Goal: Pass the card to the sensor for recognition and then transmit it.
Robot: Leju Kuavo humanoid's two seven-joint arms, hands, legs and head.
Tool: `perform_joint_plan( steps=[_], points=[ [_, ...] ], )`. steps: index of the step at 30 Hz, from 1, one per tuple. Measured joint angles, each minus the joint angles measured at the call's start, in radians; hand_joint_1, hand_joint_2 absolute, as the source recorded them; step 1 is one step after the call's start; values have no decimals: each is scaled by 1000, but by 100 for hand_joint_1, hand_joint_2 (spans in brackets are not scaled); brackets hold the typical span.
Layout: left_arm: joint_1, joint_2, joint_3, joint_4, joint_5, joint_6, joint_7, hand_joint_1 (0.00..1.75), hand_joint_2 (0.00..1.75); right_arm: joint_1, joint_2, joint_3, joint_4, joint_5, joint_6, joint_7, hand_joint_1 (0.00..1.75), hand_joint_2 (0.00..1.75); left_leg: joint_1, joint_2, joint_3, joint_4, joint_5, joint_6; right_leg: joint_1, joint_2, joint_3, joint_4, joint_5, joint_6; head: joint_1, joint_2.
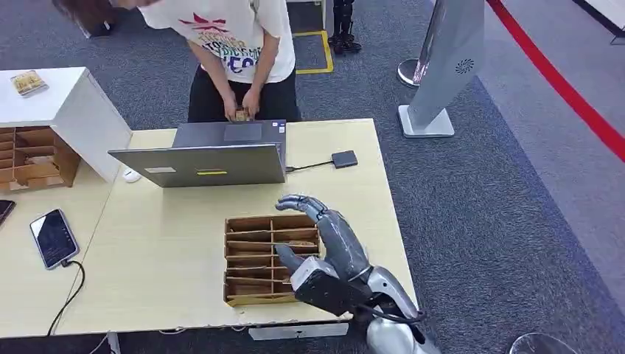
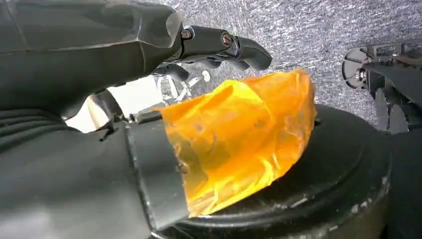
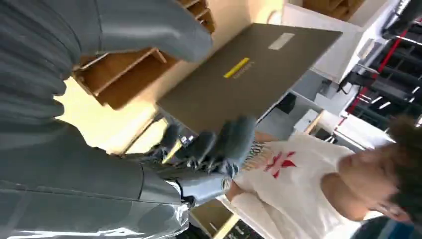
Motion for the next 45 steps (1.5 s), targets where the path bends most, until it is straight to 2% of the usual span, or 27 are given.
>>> perform_joint_plan(
  steps=[7,9,12,21,22,32,35,37,40,45],
  points=[
    [0,-2,2,0,0,0,0,0,0,9,-9,3,-1,0,-3,0,162,175,0,0,0,0,0,0,0,0,0,0,0,0,0,0],
    [0,-3,5,0,0,0,0,0,0,9,-10,3,-1,0,-3,0,175,175,0,0,0,0,0,0,0,0,0,0,0,0,0,0],
    [0,-3,5,0,0,0,0,0,0,10,-10,3,-1,6,-6,1,175,175,0,0,0,0,0,0,0,0,0,0,0,0,0,0],
    [0,-3,7,0,2,0,-1,0,0,22,-10,13,0,146,-79,28,175,175,0,0,0,0,0,0,0,0,0,0,0,0,0,0],
    [0,-3,7,0,2,0,-1,0,0,22,-10,15,2,163,-88,30,154,175,0,0,0,0,0,0,0,0,0,0,0,0,0,0],
    [0,-3,8,0,-1,0,-3,0,0,23,-10,38,10,233,-113,47,154,175,0,0,0,0,0,0,0,0,0,0,0,0,0,0],
    [0,-3,8,0,-1,0,-3,0,0,23,-10,42,10,234,-116,47,122,175,0,0,0,0,0,0,0,0,0,0,0,0,0,0],
    [0,-3,8,0,-1,0,-3,0,0,23,-10,45,10,245,-121,49,89,175,0,0,0,0,0,0,0,0,0,0,0,0,0,0],
    [0,-3,8,0,-3,-1,-3,0,0,23,-10,51,12,287,-140,62,86,175,0,0,0,0,0,0,0,0,0,0,0,0,0,0],
    [-1,-3,8,0,-8,-2,-3,0,0,21,-10,66,29,360,-161,92,49,175,0,0,0,0,0,0,0,0,0,0,0,0,0,0]
  ],
)
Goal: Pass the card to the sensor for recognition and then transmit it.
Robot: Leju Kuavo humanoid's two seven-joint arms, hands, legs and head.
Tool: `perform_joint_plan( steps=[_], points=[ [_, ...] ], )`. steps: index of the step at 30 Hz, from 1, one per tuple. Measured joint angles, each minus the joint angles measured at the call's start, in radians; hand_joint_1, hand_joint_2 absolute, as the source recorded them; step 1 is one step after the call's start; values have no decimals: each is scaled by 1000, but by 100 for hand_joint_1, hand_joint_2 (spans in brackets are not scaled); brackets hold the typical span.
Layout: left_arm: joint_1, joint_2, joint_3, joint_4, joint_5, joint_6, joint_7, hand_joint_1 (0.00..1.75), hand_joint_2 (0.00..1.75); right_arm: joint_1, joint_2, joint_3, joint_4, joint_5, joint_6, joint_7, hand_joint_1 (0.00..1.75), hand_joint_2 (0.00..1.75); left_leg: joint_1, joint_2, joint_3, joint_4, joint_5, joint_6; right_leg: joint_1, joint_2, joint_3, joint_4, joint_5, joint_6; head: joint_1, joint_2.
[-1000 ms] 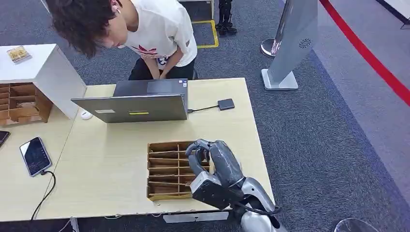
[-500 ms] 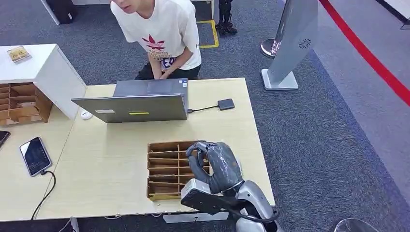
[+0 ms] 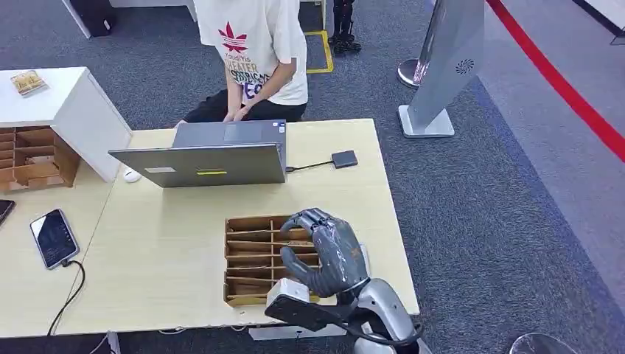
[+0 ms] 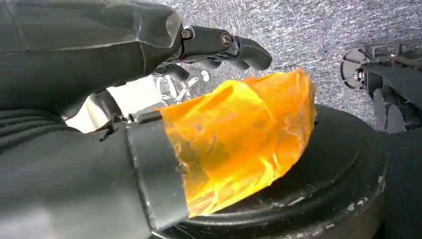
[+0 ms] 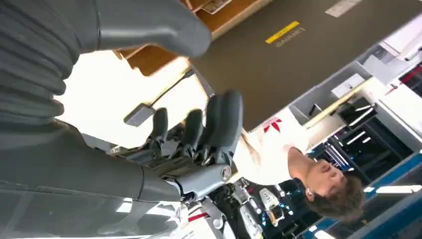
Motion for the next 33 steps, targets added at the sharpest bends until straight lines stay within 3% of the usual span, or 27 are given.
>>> perform_joint_plan(
  steps=[1,3,14,21,33],
  points=[
    [0,0,0,0,-1,0,0,0,0,-2,0,5,6,10,-2,5,56,175,0,0,0,0,0,0,0,0,0,0,0,0,0,0],
    [-1,0,0,0,-3,0,0,0,0,-6,0,15,23,29,-7,15,44,175,0,0,0,0,0,0,0,0,0,0,0,0,0,0],
    [-8,11,0,0,-11,3,21,0,0,-49,11,64,141,80,-10,52,38,175,0,0,0,0,0,0,0,0,0,0,0,0,0,0],
    [-12,19,0,0,-19,9,32,0,0,-76,31,68,222,109,-22,86,49,175,0,0,0,0,0,0,0,0,0,0,0,0,0,0],
    [-15,23,0,0,-24,11,36,0,0,-91,52,63,299,126,-30,105,47,175,0,0,0,0,0,0,0,0,0,0,0,0,0,0]
  ],
)
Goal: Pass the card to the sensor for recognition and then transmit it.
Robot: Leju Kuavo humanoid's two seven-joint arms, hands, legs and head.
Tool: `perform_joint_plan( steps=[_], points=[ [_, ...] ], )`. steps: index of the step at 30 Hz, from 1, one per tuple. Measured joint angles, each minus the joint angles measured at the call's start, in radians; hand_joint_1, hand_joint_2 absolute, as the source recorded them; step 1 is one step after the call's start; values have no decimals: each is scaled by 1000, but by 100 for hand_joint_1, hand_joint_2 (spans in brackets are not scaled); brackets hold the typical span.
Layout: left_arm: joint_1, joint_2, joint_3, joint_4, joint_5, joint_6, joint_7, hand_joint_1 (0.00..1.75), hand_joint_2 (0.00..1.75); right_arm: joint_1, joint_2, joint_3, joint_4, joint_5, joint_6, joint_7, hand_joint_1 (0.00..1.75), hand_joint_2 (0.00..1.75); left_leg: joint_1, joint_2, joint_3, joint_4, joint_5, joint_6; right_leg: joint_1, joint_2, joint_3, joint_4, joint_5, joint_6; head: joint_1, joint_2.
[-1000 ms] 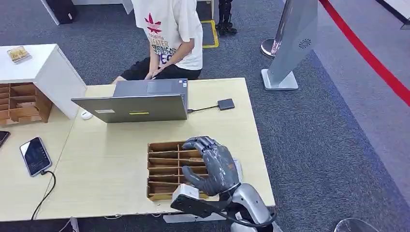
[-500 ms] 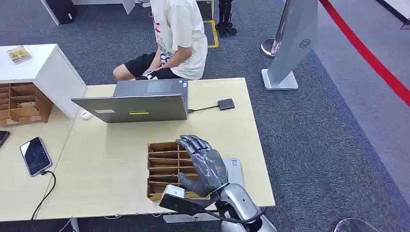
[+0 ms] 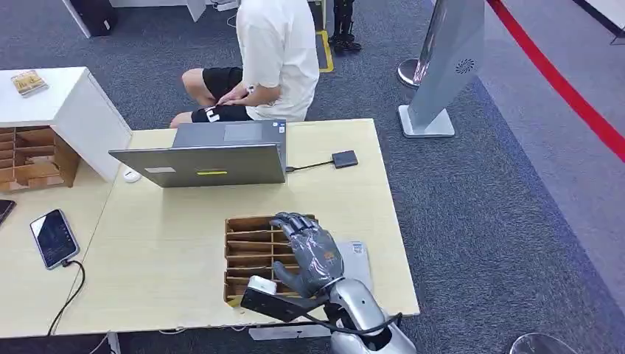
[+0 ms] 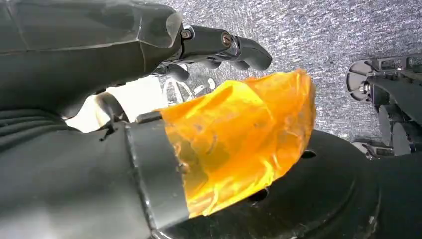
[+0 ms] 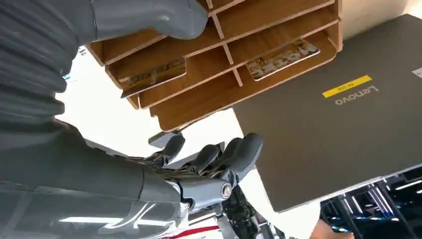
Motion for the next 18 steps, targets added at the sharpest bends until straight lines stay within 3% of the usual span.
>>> perform_joint_plan(
  steps=[18],
  points=[
    [0,1,0,0,-8,0,5,0,0,-6,6,-47,53,29,-3,29,63,175,0,0,0,0,0,0,0,0,0,0,0,0,0,0]
  ],
)
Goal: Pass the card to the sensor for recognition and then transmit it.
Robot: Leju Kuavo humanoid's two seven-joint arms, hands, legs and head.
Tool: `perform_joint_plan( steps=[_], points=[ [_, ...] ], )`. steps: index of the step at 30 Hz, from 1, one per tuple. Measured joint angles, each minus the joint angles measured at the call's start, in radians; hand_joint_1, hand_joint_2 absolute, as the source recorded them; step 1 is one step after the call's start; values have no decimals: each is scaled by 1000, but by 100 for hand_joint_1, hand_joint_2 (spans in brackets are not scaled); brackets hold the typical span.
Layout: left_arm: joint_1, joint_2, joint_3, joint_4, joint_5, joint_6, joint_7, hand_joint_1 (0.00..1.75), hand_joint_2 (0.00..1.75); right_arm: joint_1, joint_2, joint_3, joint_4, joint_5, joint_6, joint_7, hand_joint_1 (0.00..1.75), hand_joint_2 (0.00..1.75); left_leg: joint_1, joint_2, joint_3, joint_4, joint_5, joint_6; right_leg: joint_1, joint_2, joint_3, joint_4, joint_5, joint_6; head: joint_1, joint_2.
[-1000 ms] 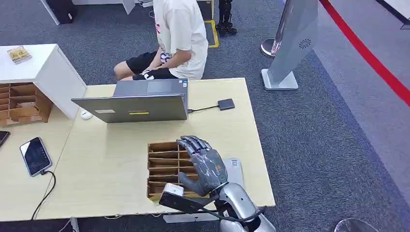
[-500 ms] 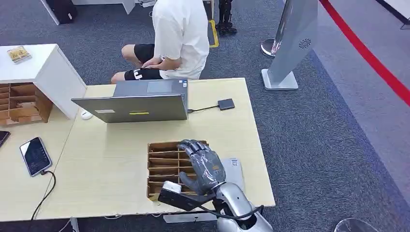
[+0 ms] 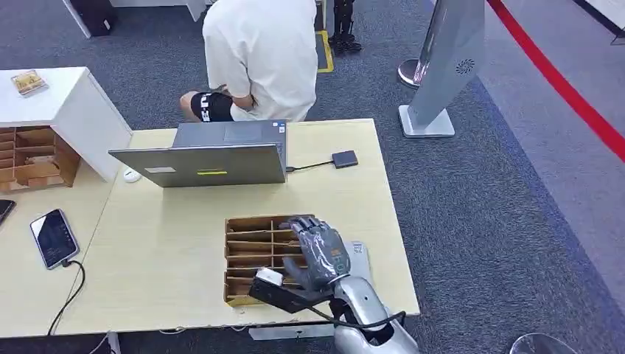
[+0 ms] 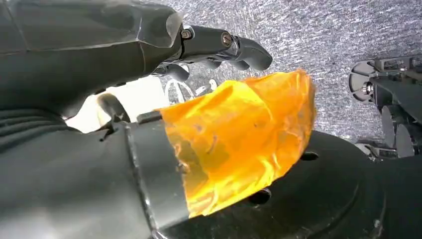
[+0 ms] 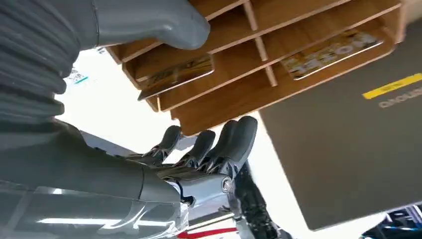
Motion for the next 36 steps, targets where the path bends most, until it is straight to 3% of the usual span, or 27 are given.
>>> perform_joint_plan(
  steps=[5,12,19,26,30,36],
  points=[
    [0,0,0,0,0,0,0,0,0,-2,0,-7,12,2,-1,0,72,175,0,0,0,0,0,0,0,0,0,0,0,0,0,0],
    [0,0,0,0,0,1,1,0,0,-1,0,-35,17,19,-13,6,70,175,0,0,0,0,0,0,0,0,0,0,0,0,0,0],
    [0,0,0,0,0,1,1,0,0,5,0,-67,17,29,-13,11,84,175,0,0,0,0,0,0,0,0,0,0,0,0,0,0],
    [0,0,0,0,0,1,-2,0,0,16,0,-84,17,37,-13,13,84,175,0,0,0,0,0,0,0,0,0,0,0,0,0,0],
    [0,0,0,0,0,1,-3,0,0,18,0,-88,17,37,-13,13,105,175,0,0,0,0,0,0,0,0,0,0,0,0,0,0],
    [0,0,0,0,0,0,-7,0,0,20,0,-95,18,40,-12,13,93,175,0,0,0,0,0,0,0,0,0,0,0,0,0,0]
  ],
)
